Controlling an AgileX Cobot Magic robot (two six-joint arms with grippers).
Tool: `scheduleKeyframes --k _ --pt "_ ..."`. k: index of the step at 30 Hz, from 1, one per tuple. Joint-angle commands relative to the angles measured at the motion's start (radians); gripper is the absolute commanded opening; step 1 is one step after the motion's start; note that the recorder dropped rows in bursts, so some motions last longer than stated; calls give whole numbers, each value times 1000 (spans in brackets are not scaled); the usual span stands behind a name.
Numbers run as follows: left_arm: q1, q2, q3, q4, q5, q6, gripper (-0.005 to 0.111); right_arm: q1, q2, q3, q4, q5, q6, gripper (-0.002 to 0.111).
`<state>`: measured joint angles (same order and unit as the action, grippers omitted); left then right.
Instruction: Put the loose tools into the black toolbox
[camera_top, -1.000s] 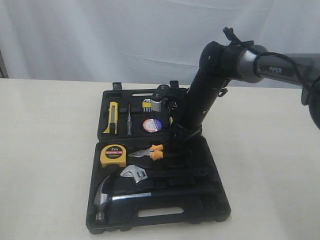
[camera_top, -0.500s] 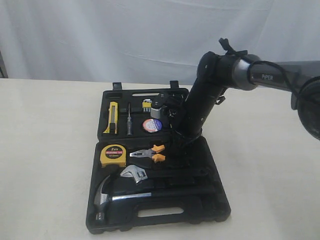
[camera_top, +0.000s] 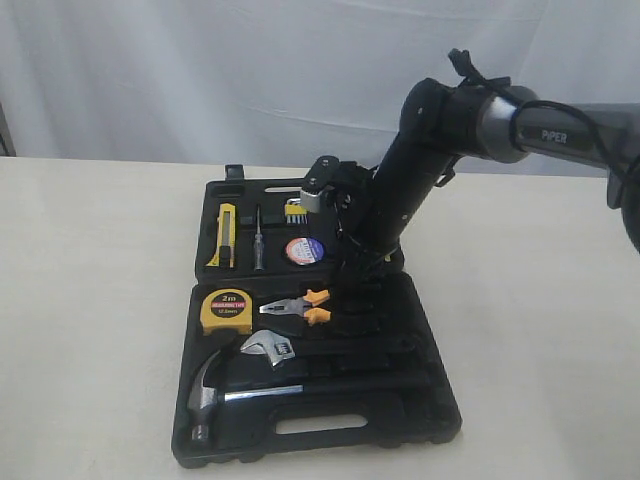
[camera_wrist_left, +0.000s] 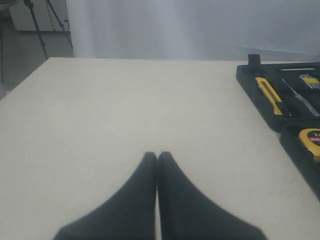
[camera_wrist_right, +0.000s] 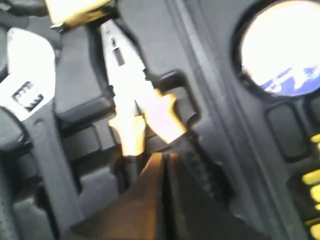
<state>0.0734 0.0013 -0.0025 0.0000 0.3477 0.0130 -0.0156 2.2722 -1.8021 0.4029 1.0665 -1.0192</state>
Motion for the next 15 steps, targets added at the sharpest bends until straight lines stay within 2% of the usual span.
scheduleKeyframes --k 1,5,15 --pt "-5 -1 3 0 -5 -6 0 -1 -8 0 -1 -66 -7 -1" --pt "-5 -1 3 0 -5 -6 0 -1 4 0 -3 -107 -7 -1" --pt "-5 -1 3 0 -5 -6 0 -1 61 2 -3 -72 9 -1"
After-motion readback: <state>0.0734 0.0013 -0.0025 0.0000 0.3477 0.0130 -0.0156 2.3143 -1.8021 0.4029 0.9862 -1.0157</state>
